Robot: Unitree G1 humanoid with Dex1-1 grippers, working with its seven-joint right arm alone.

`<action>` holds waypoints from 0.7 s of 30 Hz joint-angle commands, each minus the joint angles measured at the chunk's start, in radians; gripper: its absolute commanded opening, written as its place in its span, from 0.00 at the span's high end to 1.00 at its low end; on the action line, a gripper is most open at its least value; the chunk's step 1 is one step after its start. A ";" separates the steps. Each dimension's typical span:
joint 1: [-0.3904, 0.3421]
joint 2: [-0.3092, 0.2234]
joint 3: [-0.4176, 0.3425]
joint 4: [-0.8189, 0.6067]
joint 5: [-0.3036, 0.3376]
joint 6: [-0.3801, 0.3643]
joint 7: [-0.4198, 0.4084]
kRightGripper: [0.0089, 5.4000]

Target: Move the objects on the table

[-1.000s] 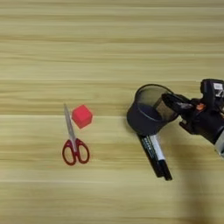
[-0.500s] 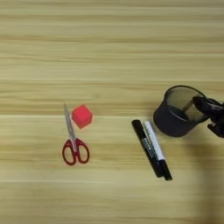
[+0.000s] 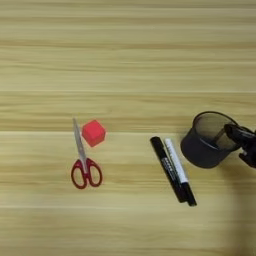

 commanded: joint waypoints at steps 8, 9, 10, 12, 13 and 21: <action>-0.036 -0.061 0.009 -0.010 -0.021 -0.049 -0.006 0.93; -0.036 -0.061 0.008 -0.010 -0.021 -0.049 -0.006 0.93; -0.036 -0.061 0.008 -0.010 -0.020 -0.049 -0.006 0.93; -0.036 -0.061 0.008 -0.011 -0.020 -0.048 -0.006 0.93; -0.036 -0.062 0.007 -0.013 -0.019 -0.047 -0.006 0.93; -0.040 -0.067 0.005 -0.033 -0.010 -0.034 -0.011 0.72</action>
